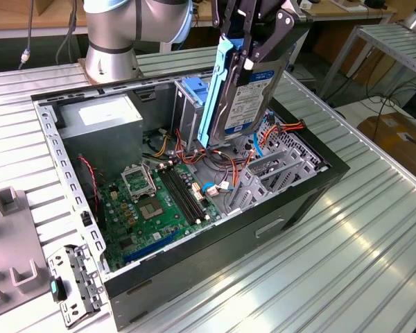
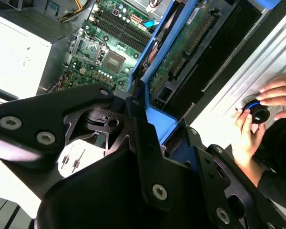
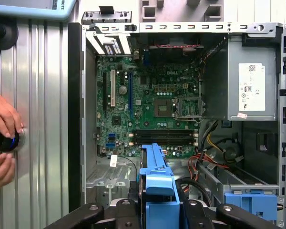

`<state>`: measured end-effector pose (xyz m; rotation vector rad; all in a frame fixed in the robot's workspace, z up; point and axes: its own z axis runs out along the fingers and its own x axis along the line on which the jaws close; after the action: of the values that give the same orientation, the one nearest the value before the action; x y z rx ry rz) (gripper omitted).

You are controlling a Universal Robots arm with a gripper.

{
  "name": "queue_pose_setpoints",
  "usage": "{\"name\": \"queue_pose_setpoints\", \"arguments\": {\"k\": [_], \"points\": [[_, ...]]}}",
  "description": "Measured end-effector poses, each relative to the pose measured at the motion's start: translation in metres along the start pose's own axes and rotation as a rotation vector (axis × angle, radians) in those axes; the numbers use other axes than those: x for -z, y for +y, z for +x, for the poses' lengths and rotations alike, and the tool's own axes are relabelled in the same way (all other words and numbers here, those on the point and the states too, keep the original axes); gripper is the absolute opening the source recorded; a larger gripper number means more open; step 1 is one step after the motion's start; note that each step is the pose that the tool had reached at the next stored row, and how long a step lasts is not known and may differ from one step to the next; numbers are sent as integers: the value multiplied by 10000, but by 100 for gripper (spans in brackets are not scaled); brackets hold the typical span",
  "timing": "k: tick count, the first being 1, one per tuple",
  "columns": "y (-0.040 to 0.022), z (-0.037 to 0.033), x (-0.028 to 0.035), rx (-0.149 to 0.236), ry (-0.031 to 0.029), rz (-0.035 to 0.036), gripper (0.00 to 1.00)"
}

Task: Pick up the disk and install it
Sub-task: 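Insert the disk into the insertion slot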

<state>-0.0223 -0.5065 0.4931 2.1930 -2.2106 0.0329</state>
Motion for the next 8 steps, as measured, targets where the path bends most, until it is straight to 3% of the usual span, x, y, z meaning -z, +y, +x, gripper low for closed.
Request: {"name": "queue_pose_setpoints", "arguments": {"k": [8], "points": [[-2,6,0,1,0,1,37]]}}
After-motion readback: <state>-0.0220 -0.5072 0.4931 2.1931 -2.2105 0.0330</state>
